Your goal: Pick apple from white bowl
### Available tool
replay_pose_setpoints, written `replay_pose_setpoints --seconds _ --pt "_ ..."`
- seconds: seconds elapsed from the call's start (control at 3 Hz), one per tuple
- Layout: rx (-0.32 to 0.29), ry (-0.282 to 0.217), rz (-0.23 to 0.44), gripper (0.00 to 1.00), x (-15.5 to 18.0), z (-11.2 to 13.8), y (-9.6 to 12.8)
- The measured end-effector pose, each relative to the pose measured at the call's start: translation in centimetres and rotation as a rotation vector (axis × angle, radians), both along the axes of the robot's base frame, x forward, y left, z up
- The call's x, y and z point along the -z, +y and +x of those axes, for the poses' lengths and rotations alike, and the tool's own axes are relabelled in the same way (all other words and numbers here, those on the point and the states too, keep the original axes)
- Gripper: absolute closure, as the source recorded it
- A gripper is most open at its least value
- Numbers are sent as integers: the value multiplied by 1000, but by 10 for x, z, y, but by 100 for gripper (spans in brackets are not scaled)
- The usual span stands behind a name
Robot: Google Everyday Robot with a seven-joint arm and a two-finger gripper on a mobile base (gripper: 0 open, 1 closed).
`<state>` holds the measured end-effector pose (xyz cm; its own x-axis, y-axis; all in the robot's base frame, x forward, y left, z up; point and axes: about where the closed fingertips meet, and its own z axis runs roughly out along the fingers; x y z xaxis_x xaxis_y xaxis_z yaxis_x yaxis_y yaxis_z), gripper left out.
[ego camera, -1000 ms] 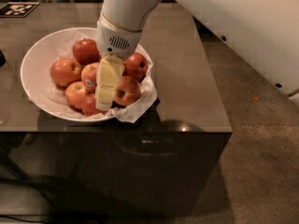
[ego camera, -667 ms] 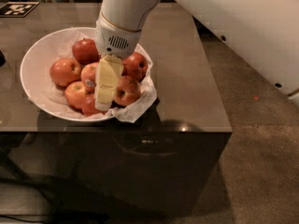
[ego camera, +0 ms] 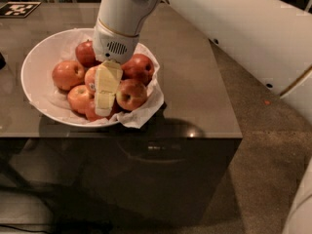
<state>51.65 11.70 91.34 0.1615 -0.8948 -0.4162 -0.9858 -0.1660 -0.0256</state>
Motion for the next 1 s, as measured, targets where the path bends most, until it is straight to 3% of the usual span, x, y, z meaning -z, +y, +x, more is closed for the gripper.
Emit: replay_pose_setpoints --seconds 0.33,1.0 --pt "-4 1 0 14 1 0 1" --pt "-4 1 0 61 1 0 1"
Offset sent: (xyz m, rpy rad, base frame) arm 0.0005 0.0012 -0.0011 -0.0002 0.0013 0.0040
